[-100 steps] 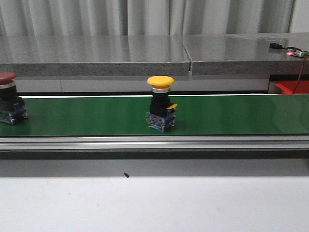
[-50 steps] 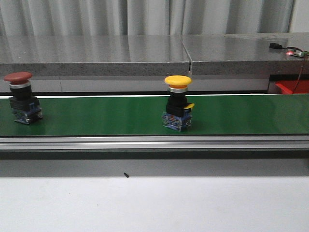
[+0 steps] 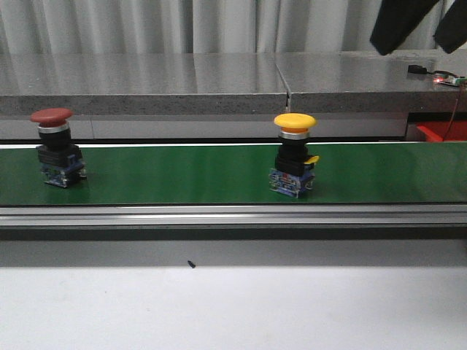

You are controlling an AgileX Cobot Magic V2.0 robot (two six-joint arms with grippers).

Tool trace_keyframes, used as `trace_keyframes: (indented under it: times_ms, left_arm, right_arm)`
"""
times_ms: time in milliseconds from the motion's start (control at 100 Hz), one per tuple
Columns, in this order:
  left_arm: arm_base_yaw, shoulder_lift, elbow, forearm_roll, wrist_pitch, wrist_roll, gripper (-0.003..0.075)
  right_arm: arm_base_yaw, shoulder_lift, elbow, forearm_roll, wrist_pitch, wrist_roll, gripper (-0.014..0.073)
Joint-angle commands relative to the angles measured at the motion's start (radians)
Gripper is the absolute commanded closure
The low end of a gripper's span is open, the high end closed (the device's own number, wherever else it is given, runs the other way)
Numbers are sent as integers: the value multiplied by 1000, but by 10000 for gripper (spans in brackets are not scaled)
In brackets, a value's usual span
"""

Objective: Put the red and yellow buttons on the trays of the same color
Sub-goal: 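Grasp the yellow button on the belt with the right gripper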

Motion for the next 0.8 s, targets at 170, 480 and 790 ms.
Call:
trace_keyframes:
  times_ms: [170,480,790]
  left_arm:
    - [-6,5,-24,-6,-65,-8,739]
    - [-6,5,-24,-6,-65,-8,739]
    - [-6,5,-24,-6,-65,-8,739]
  right_arm:
    - [28,80,-97,47,25,-145,34]
    - [31,172,-97,121,4,-285,34]
    - [31,240,-97,128,-59,-285,50]
